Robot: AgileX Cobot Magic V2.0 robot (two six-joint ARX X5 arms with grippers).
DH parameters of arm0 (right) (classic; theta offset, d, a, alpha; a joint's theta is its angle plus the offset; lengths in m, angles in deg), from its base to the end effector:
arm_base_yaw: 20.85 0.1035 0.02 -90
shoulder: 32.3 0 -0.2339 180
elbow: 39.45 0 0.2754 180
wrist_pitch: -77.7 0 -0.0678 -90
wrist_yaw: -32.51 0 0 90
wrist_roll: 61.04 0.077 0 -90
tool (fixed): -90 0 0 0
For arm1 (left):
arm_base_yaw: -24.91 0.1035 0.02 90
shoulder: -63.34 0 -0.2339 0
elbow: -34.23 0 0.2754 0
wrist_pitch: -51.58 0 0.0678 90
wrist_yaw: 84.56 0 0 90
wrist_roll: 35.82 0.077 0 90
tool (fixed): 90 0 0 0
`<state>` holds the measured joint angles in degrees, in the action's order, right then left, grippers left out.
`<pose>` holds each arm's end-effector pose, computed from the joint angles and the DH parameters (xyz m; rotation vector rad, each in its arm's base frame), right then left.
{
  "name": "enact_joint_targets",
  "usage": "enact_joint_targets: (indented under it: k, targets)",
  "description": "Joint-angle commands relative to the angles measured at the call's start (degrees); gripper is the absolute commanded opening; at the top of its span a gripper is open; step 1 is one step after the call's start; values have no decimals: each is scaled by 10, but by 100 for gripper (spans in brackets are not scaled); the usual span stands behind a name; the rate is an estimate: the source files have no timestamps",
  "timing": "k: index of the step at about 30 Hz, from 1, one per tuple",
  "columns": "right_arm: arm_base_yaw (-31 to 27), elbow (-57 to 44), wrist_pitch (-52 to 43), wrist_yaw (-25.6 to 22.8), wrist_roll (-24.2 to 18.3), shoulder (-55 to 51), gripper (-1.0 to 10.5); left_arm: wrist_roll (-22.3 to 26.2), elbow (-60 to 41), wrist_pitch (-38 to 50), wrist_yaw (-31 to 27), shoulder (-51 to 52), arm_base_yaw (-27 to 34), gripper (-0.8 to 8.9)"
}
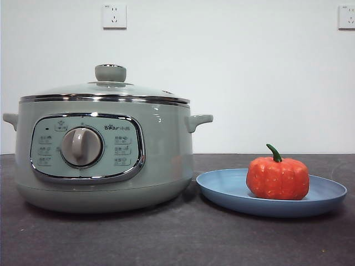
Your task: Take the pumpkin out from the steamer,put the pumpkin in the blue plate,close the lid
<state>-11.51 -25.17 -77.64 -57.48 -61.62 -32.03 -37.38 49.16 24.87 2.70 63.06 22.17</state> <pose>0.1930 0.0318 0.1445 -0.0252 0.1846 0.1637 0.1940 -0.0056 0.1441 -0.0171 0.2102 0.0029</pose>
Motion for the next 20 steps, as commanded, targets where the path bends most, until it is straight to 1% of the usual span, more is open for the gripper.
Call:
enact_joint_targets:
  k: [1, 20]
  targets:
    - [1, -6, -3, 1, 8, 1, -17, -4, -9, 2, 0, 2, 2, -3]
    - [1, -6, -3, -3, 9, 5, -17, -4, -9, 2, 0, 2, 2, -3]
